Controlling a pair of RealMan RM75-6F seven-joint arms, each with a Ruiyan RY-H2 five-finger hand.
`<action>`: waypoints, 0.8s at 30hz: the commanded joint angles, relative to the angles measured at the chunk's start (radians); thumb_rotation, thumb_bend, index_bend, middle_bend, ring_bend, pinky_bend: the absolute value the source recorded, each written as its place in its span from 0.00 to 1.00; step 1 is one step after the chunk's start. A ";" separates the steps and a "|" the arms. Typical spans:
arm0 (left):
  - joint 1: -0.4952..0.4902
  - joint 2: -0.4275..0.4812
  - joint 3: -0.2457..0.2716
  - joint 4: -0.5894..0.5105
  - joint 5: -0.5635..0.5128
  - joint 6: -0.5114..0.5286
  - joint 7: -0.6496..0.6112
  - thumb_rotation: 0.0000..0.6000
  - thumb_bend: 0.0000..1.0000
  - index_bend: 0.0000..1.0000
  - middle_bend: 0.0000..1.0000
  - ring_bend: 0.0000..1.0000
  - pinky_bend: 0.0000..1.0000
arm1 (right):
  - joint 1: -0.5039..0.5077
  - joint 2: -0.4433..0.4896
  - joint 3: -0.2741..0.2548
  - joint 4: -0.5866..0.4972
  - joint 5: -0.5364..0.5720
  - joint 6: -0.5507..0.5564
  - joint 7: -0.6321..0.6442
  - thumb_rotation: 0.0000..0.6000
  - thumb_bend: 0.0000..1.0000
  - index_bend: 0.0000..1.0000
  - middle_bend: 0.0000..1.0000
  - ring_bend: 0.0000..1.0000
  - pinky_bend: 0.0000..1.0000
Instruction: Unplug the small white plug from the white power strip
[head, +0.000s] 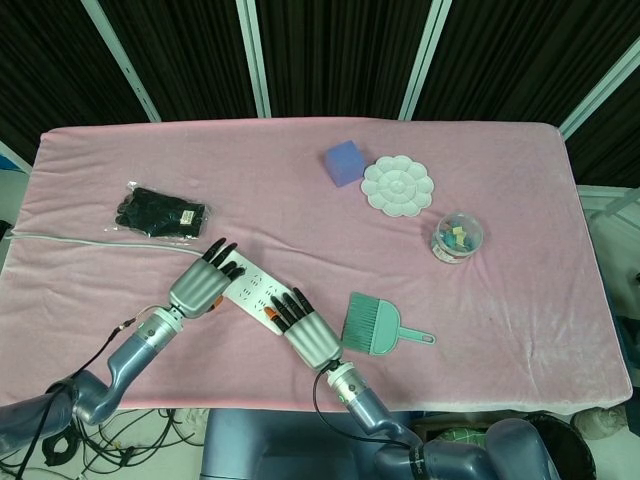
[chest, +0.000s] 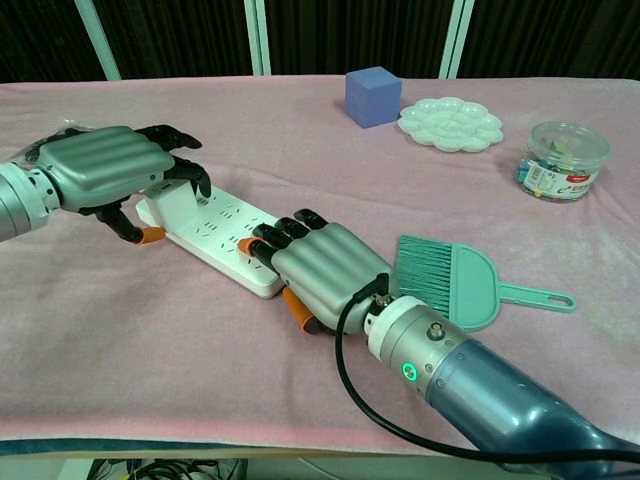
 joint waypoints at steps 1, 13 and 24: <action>-0.001 -0.002 -0.002 0.002 -0.004 -0.003 -0.004 1.00 0.30 0.30 0.33 0.00 0.00 | 0.000 0.000 0.000 0.001 -0.001 0.001 0.000 1.00 0.68 0.15 0.08 0.07 0.05; -0.003 -0.019 0.002 0.031 -0.005 -0.002 -0.031 1.00 0.22 0.29 0.34 0.00 0.00 | -0.001 0.004 0.001 0.003 -0.001 -0.001 -0.002 1.00 0.68 0.15 0.08 0.07 0.05; 0.004 -0.044 -0.001 0.068 -0.005 0.021 -0.064 1.00 0.28 0.35 0.41 0.01 0.00 | -0.001 0.003 -0.003 0.007 -0.003 -0.004 -0.004 1.00 0.68 0.15 0.09 0.07 0.05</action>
